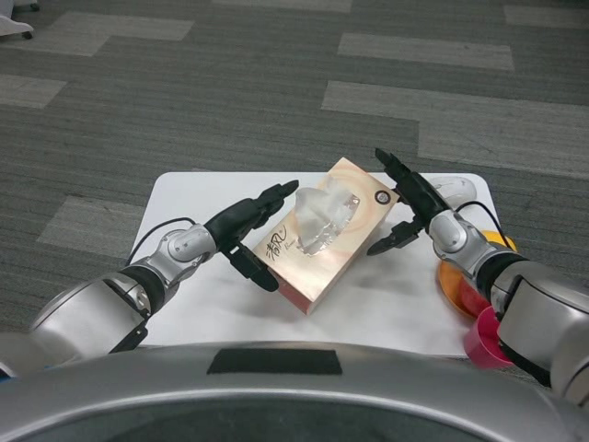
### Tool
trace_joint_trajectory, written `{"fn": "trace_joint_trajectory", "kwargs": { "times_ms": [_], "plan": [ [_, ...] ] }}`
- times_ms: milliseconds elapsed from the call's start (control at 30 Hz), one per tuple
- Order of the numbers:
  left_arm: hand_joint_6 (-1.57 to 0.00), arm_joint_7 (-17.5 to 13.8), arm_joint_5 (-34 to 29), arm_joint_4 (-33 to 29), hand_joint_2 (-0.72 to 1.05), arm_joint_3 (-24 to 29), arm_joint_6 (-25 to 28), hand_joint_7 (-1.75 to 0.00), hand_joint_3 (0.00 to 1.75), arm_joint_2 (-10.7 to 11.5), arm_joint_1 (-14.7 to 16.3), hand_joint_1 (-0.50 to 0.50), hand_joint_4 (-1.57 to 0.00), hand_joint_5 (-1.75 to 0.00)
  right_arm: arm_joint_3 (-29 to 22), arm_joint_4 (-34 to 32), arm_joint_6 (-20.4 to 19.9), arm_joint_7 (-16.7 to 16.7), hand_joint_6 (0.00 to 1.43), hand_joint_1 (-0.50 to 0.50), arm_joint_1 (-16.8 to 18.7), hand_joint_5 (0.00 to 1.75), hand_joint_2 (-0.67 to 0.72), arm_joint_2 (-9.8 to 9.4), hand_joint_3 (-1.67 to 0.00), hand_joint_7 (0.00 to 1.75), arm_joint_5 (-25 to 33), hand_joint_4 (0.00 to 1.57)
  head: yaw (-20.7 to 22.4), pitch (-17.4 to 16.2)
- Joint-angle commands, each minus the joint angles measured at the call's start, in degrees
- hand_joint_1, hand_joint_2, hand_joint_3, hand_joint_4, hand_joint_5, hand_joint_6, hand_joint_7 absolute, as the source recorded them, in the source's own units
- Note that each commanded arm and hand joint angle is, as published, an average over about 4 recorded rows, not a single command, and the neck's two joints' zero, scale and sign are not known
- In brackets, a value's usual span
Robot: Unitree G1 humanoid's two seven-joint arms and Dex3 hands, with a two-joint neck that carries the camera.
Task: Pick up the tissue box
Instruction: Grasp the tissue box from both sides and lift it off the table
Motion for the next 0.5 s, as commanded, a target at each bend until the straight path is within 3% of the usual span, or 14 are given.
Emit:
{"fn": "trace_joint_trajectory", "kwargs": {
  "times_ms": [33, 267, 500],
  "plan": [
    [0.00, -0.2, -1.6, -0.8, 0.43, 1.2, -0.9, 0.00, 0.09, 0.0, 0.4, 0.50, -0.07, 0.00, -0.9, -2.6, -1.2, 1.0, 0.00, -0.46, 0.0, 0.34, -0.27, 1.16, -0.18, 0.02, 0.0, 0.54, 0.0, 0.1],
    [0.00, -0.7, -3.3, -0.9, 0.43, 1.6, -0.9, 0.00, 0.07, -0.1, 0.7, 0.50, -0.11, 0.00, -2.1, -5.3, -1.2, 1.2, 0.00, -0.46, 0.4, 0.29, -0.29, 0.74, -0.24, 0.00, -0.1, 0.39, -0.2, 0.3],
    [0.00, -1.1, -3.9, -1.8, 0.43, 2.2, -1.1, 0.00, 0.09, -0.1, 1.2, 0.50, -0.11, 0.00, -2.7, -6.4, -1.2, 1.3, 0.00, -0.46, 0.7, 0.29, -0.29, 0.52, -0.24, 0.00, -0.1, 0.37, -0.2, 0.3]
  ]
}}
